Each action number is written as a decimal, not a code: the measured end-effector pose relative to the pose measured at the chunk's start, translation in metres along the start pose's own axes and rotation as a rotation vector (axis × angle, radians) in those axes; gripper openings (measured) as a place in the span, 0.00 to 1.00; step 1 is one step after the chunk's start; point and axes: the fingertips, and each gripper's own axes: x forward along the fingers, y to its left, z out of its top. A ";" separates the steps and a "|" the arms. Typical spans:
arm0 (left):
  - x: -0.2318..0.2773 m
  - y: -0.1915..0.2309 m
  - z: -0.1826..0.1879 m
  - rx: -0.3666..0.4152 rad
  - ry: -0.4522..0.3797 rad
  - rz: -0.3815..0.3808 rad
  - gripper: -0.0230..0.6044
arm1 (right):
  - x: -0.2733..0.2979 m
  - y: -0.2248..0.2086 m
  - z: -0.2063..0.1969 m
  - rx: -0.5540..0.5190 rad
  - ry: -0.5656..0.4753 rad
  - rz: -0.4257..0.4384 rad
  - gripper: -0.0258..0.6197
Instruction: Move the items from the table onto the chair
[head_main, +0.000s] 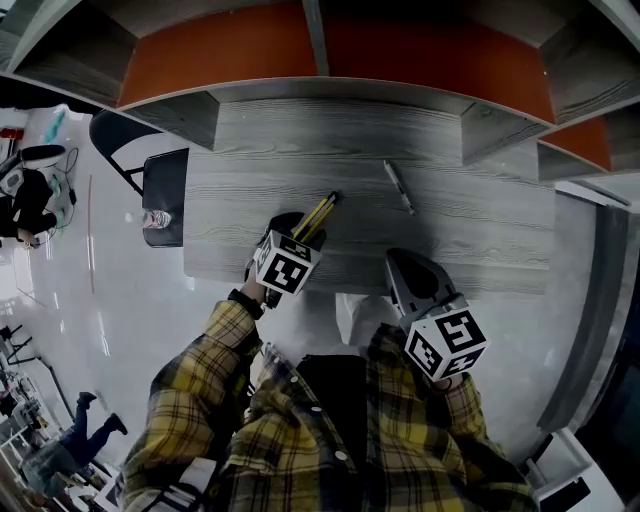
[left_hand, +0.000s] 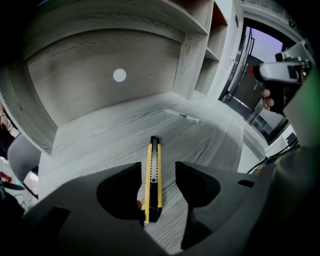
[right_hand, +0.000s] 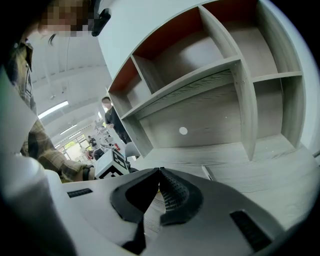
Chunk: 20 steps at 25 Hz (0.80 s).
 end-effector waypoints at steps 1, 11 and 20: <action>0.006 0.001 -0.003 -0.001 0.019 -0.003 0.36 | 0.000 0.000 -0.003 0.005 0.005 0.000 0.07; 0.028 0.006 -0.025 0.022 0.135 0.017 0.36 | -0.005 -0.007 -0.006 0.026 0.005 -0.014 0.07; 0.025 0.006 -0.029 -0.070 0.136 0.008 0.22 | -0.010 -0.010 -0.004 0.027 -0.006 -0.019 0.07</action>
